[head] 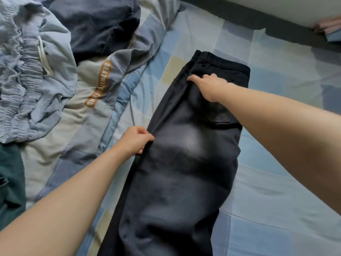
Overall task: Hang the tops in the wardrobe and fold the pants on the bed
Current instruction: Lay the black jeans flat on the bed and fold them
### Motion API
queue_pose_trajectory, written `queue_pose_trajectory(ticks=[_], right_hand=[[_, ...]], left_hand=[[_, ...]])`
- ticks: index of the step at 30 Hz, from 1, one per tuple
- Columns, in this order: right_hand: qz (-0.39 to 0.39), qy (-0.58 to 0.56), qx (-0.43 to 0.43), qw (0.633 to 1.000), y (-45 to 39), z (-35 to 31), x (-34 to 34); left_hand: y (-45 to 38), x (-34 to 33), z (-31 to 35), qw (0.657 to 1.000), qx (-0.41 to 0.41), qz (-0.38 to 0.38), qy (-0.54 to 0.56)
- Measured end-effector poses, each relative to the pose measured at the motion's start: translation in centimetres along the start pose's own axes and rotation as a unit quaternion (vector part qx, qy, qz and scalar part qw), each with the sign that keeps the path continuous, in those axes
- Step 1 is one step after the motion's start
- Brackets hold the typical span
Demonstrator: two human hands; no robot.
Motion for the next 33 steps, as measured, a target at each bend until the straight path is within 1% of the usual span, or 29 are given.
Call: queue_pose_trajectory(ticks=[1,2,3,4,5,6,7,8,9,11,14,16,19,20,22,23,25,27,30,32,33], right_hand=[[0.005,-0.002,0.004,1.0,-0.4,0.1,0.4],[0.015,-0.002,0.005,1.0,-0.8,0.0,0.8],[0.025,-0.006,0.002,1.0,-1.3,0.0,1.3],[0.034,-0.008,-0.003,0.999,-1.9,0.0,1.7],[0.045,-0.008,-0.008,0.999,-2.5,0.1,1.9],[0.057,-0.005,-0.012,0.998,-3.2,0.2,2.3],[0.069,-0.001,-0.017,0.997,-3.8,0.5,2.5],[0.073,0.002,-0.024,0.997,-4.6,0.8,2.5],[0.072,0.006,-0.033,0.997,-5.1,1.2,2.4],[0.07,0.011,-0.048,0.996,-6.5,2.2,2.2],[0.088,0.006,-0.051,0.995,-7.9,3.5,2.1],[0.12,0.002,-0.05,0.992,-8.6,3.9,2.4],[0.193,-0.009,-0.067,0.979,-8.8,4.5,4.0],[0.212,-0.005,-0.066,0.975,-8.8,4.2,4.4],[0.226,0.015,-0.063,0.972,-9.5,3.4,5.1],[0.217,0.029,-0.072,0.973,-10.0,3.2,5.1],[0.168,0.033,-0.106,0.98,-11.3,3.5,3.7],[0.134,-0.011,-0.12,0.984,-12.1,3.9,2.2],[0.141,-0.075,-0.081,0.984,-13.2,3.4,1.8],[0.147,-0.181,-0.039,0.972,-13.3,4.1,2.3],[0.161,-0.242,-0.03,0.956,-12.8,5.2,2.9]], left_hand=[[-0.1,-0.5,-0.4,0.999,0.024,-0.023,0.014],[-0.5,-0.7,-0.2,0.999,0.031,-0.027,0.01],[-1.3,-0.4,0.5,0.999,0.009,-0.006,-0.04],[-2.2,0.1,1.9,0.989,-0.038,0.041,-0.134],[-2.7,0.6,3.8,0.959,-0.103,0.11,-0.241],[-2.8,0.5,6.0,0.916,-0.181,0.169,-0.315],[-2.8,-0.3,7.2,0.883,-0.255,0.189,-0.346],[-3.1,-1.5,7.5,0.86,-0.312,0.181,-0.362],[-3.2,-2.3,7.1,0.845,-0.347,0.17,-0.369],[-3.8,-2.8,5.4,0.83,-0.391,0.187,-0.351],[-3.4,-2.8,4.2,0.798,-0.422,0.248,-0.351],[-3.2,-3.0,4.4,0.784,-0.429,0.272,-0.357],[-2.6,-3.2,4.5,0.757,-0.44,0.296,-0.381],[-2.6,-2.9,4.4,0.756,-0.434,0.307,-0.382],[-3.0,-2.5,4.2,0.77,-0.414,0.313,-0.372],[-3.3,-2.6,4.1,0.781,-0.406,0.303,-0.365],[-4.1,-2.7,3.9,0.798,-0.395,0.28,-0.359],[-4.4,-2.7,3.8,0.807,-0.385,0.271,-0.356],[-4.5,-2.4,3.7,0.808,-0.384,0.272,-0.354],[-4.6,-2.2,3.7,0.813,-0.379,0.27,-0.351],[-4.7,-2.2,3.8,0.814,-0.377,0.267,-0.351]])
Point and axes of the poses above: each hand's wrist, its own y-axis away from the middle knuckle, its own x-axis out of the back of the hand, z = x × y, the point moved 9 cm from there along -y, towards the middle knuckle, and after that the axes turned 2 degrees about -x, right-handed, at the moved point
